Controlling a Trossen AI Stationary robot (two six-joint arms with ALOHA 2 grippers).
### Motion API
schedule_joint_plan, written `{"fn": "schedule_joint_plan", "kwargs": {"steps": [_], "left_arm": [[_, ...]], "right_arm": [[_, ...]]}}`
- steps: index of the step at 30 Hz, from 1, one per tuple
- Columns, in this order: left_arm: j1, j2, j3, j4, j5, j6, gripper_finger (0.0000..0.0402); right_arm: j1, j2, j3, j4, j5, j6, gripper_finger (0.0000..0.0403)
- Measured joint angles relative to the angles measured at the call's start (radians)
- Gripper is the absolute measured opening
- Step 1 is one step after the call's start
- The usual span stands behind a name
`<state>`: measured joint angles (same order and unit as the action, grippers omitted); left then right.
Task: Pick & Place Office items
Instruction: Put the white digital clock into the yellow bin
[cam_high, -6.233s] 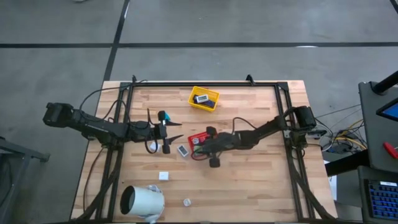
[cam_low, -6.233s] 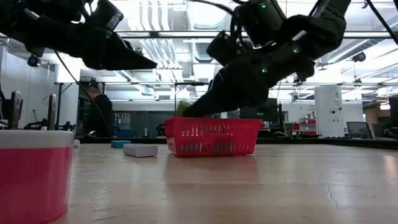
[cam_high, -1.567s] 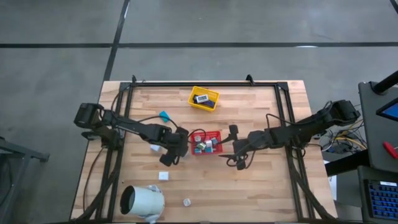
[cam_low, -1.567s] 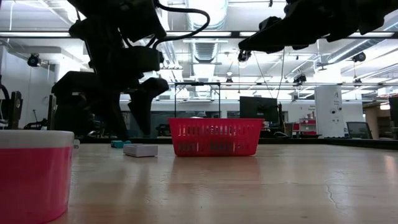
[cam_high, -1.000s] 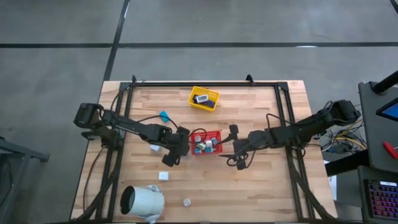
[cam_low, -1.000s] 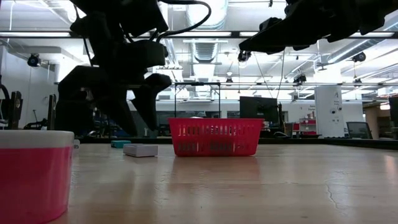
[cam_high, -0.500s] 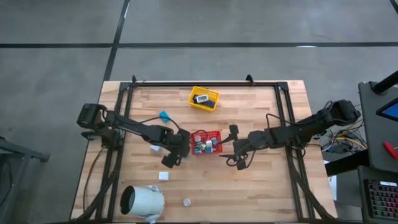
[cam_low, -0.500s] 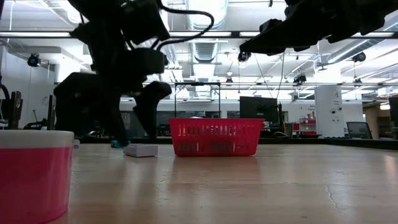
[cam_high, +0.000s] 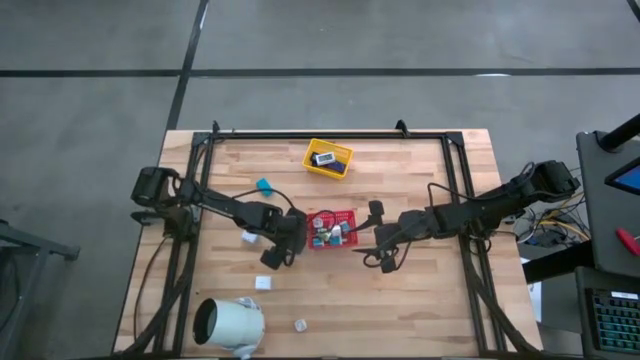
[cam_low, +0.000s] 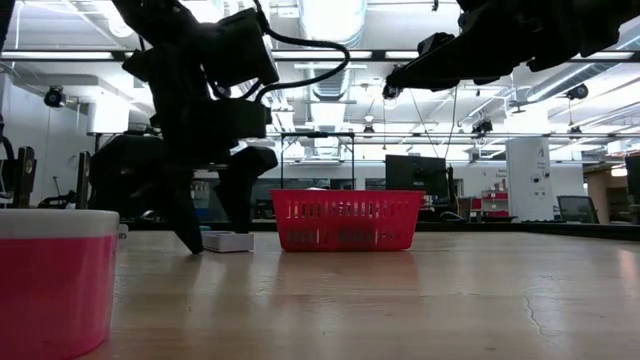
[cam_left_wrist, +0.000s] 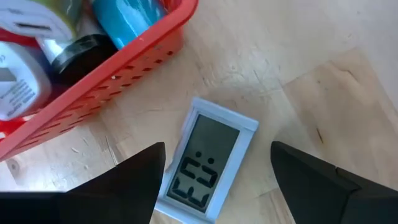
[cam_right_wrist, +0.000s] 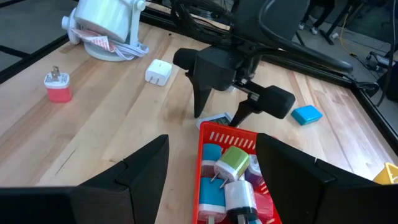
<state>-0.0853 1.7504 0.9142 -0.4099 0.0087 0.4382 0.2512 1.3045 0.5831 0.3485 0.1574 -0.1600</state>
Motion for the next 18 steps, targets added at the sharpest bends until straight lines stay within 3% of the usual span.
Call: {"fn": "schedule_joint_plan", "kwargs": {"steps": [18], "left_arm": [[0.064, -0.001, -0.020, -0.030, 0.037, 0.027, 0.0290]], "right_arm": [[0.001, 0.000, 0.000, 0.000, 0.000, 0.003, 0.0237]]}}
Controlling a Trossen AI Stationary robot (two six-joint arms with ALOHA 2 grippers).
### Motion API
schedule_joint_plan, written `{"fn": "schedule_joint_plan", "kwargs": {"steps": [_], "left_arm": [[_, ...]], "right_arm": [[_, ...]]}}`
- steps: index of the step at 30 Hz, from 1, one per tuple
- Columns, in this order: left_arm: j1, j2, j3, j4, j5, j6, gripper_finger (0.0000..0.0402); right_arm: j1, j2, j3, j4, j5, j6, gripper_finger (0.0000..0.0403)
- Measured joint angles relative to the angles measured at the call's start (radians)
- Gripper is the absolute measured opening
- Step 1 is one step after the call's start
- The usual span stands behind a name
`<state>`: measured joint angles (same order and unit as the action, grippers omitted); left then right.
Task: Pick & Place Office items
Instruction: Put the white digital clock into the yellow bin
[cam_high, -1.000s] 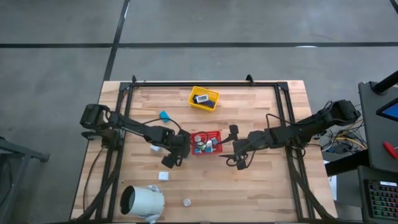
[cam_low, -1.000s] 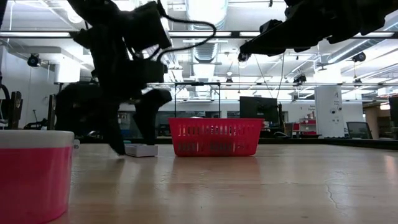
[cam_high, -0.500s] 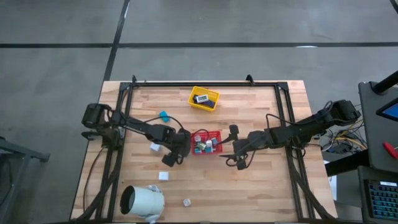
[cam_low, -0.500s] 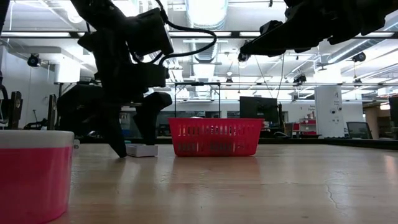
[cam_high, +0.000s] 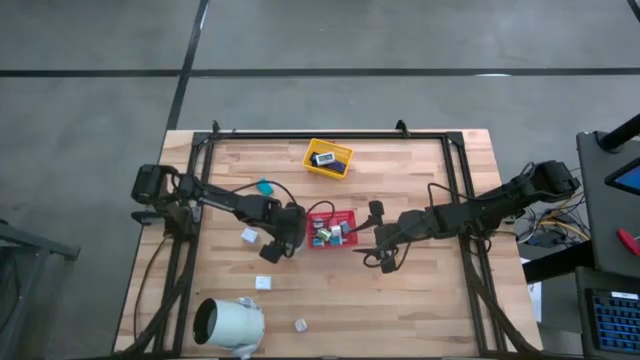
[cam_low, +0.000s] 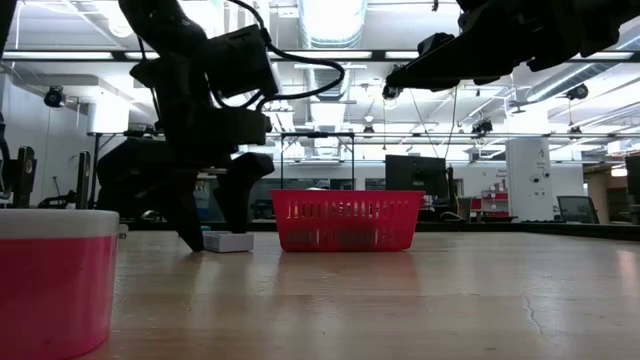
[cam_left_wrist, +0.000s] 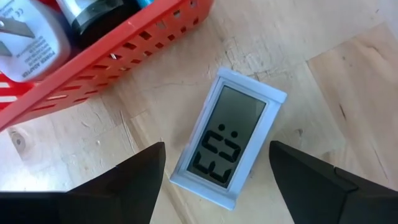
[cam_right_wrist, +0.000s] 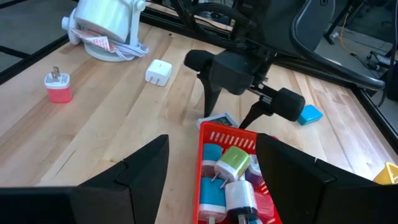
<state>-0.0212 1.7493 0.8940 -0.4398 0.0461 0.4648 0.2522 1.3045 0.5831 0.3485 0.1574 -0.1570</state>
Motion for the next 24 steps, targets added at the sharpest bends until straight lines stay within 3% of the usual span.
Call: {"fn": "schedule_joint_plan", "kwargs": {"steps": [8, 15, 24], "left_arm": [[0.003, 0.000, -0.011, 0.000, 0.016, 0.001, 0.0247], [0.003, 0.000, -0.012, -0.003, 0.022, 0.003, 0.0150], [0.003, 0.000, -0.012, 0.001, 0.015, 0.003, 0.0146]], "right_arm": [[0.005, 0.000, 0.000, 0.000, 0.000, 0.000, 0.0237], [0.005, 0.000, 0.000, 0.001, 0.000, 0.000, 0.0237], [0.005, 0.000, 0.000, 0.001, 0.000, 0.000, 0.0235]]}}
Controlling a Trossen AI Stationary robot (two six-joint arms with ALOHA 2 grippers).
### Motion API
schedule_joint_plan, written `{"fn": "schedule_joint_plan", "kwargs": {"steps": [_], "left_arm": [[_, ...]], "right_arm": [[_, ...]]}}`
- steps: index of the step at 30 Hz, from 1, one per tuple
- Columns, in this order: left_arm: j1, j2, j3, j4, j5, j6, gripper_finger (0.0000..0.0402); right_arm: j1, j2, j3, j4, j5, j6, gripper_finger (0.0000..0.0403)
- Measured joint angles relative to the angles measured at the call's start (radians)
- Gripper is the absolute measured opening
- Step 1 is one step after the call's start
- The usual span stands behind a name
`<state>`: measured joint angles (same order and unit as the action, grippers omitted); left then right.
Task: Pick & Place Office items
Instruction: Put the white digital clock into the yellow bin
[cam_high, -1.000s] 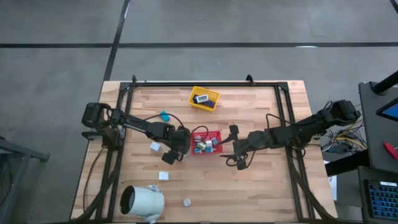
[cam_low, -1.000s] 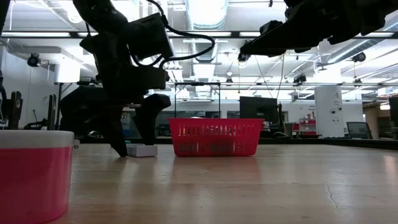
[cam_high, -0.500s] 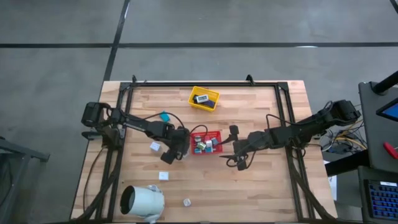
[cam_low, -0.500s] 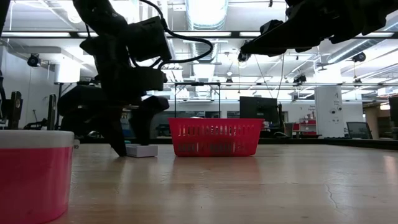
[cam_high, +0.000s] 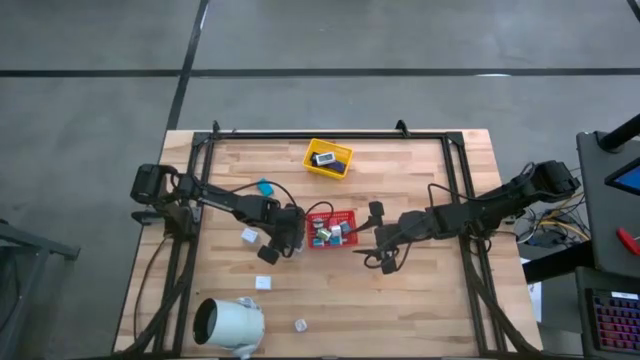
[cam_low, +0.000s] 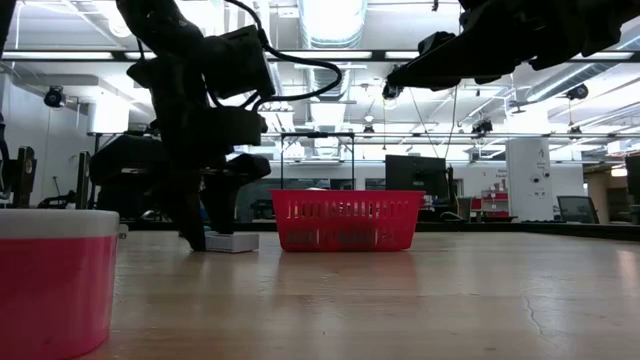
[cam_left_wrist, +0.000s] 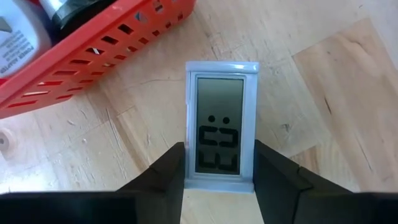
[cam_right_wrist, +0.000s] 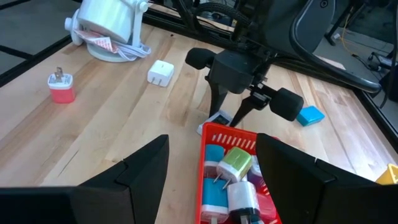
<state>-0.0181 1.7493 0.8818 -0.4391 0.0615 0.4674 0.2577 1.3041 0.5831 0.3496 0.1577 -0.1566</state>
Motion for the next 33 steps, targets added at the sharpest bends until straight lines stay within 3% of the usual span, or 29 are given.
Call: {"fn": "schedule_joint_plan", "kwargs": {"steps": [19, 33], "left_arm": [[-0.010, -0.021, -0.022, 0.034, 0.031, -0.058, 0.0146], [-0.010, -0.277, -0.240, 0.337, 0.019, -0.160, 0.0146]], "right_arm": [[0.000, 0.000, 0.000, 0.001, 0.000, 0.000, 0.0233], [0.000, -0.001, 0.000, 0.026, 0.000, -0.006, 0.0233]]}}
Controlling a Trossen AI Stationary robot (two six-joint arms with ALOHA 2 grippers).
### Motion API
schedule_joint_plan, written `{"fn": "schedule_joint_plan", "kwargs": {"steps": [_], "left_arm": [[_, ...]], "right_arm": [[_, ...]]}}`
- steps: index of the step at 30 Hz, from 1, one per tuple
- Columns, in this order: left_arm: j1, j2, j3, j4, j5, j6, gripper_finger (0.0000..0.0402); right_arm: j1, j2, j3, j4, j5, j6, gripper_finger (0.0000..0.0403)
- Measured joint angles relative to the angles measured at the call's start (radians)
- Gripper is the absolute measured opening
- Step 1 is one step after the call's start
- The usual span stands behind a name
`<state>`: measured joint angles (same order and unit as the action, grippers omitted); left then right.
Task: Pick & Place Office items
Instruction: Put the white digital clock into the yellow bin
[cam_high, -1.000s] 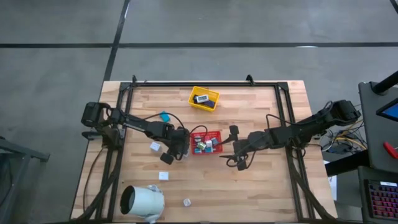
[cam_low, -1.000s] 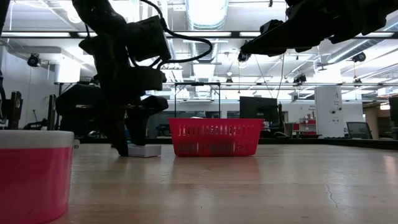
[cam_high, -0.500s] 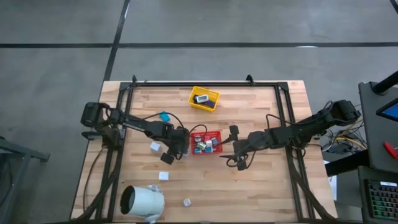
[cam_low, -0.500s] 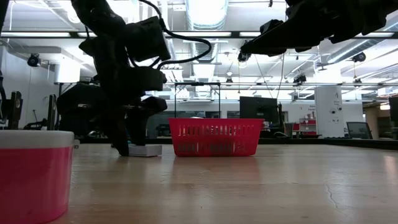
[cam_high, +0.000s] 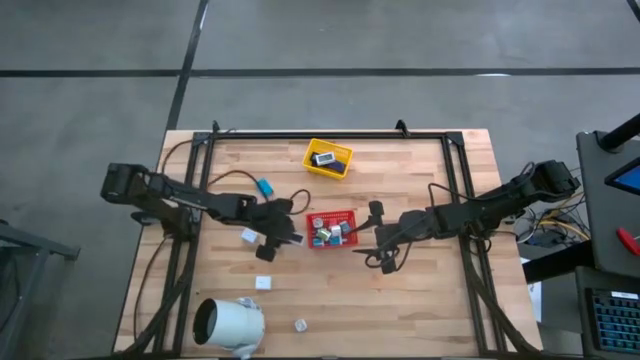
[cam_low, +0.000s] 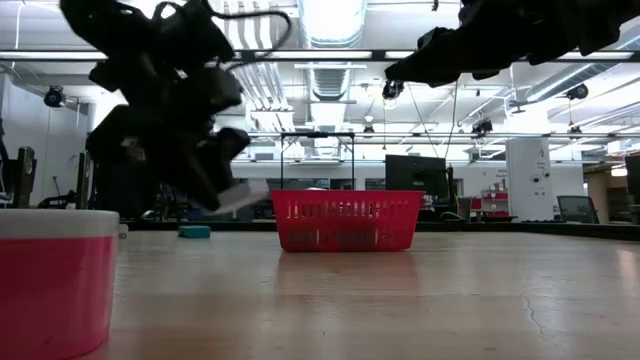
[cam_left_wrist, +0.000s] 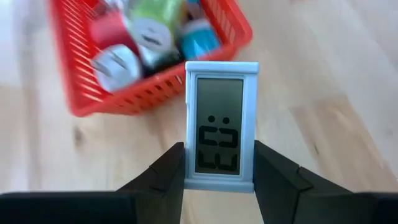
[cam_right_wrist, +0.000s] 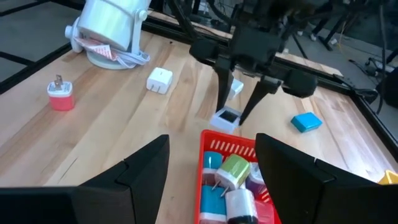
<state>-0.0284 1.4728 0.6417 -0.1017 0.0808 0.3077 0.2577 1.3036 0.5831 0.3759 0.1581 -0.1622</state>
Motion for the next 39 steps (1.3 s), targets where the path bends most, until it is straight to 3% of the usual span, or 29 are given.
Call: {"fn": "schedule_joint_plan", "kwargs": {"steps": [13, 23, 39], "left_arm": [[0.001, -0.166, -0.163, 0.322, -0.087, -0.044, 0.0146], [0.003, -0.164, -0.206, 0.574, -0.115, -0.021, 0.0146], [0.095, -0.164, -0.206, 0.808, -0.097, -0.032, 0.0146]], "right_arm": [[0.000, -0.001, -0.007, 0.057, 0.000, -0.013, 0.0233], [-0.003, -0.001, -0.108, 0.360, -0.002, -0.052, 0.0233], [-0.036, 0.000, -0.282, 0.758, -0.044, -0.156, 0.0233]]}}
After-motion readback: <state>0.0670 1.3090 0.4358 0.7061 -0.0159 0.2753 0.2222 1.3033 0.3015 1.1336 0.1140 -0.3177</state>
